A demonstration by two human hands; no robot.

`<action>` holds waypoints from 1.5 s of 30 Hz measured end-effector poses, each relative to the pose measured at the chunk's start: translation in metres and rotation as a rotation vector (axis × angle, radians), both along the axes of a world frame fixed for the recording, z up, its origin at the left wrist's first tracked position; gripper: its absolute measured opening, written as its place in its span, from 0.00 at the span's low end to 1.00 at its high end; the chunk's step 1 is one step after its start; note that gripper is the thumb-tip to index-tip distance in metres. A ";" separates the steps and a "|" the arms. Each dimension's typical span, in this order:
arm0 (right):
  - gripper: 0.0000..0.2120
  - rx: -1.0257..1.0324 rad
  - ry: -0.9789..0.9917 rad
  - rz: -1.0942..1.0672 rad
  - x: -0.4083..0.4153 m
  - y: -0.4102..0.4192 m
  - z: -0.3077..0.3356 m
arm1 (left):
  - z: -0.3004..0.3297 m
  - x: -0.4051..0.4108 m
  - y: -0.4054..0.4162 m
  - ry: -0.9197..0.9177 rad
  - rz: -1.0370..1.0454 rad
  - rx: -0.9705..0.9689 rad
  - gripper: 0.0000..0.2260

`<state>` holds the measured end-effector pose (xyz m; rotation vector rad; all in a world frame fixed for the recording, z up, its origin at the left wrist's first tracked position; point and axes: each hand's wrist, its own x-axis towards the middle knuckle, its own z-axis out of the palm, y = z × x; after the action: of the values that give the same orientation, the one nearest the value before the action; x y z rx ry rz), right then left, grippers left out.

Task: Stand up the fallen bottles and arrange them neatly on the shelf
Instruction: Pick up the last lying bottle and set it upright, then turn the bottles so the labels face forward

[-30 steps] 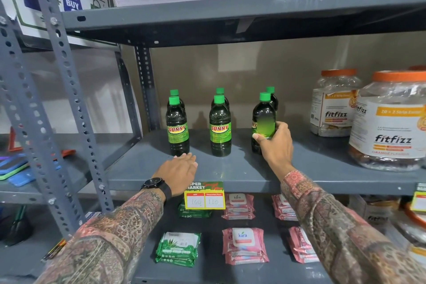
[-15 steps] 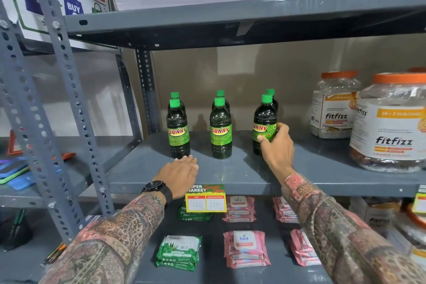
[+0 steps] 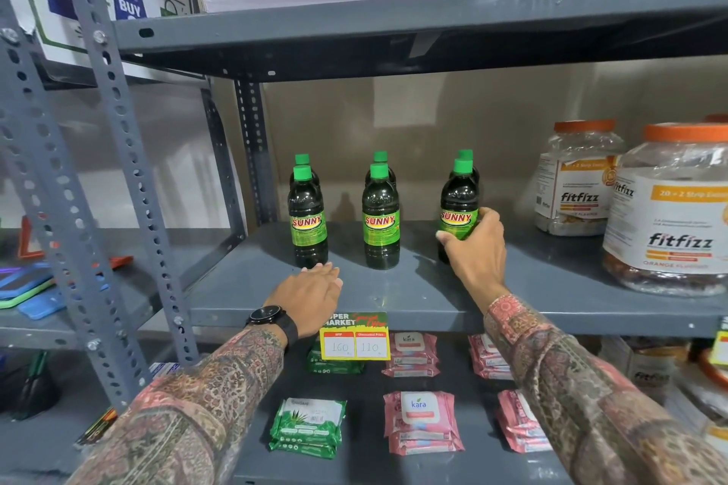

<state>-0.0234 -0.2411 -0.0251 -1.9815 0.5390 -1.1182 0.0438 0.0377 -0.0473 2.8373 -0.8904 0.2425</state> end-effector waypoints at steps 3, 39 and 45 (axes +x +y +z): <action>0.32 -0.018 0.028 -0.024 0.001 0.000 0.000 | 0.001 -0.002 -0.001 -0.001 0.000 0.004 0.24; 0.58 0.143 0.382 0.644 0.112 0.152 0.007 | 0.060 0.080 0.034 0.653 -0.079 -1.090 0.17; 0.36 0.094 0.313 0.596 0.108 0.161 0.007 | 0.050 0.087 0.037 0.644 -0.157 -1.094 0.17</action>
<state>0.0843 -0.0797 -0.0177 -2.0478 0.1266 -0.4136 0.1305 0.0747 0.0025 1.6471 -0.5542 -0.1685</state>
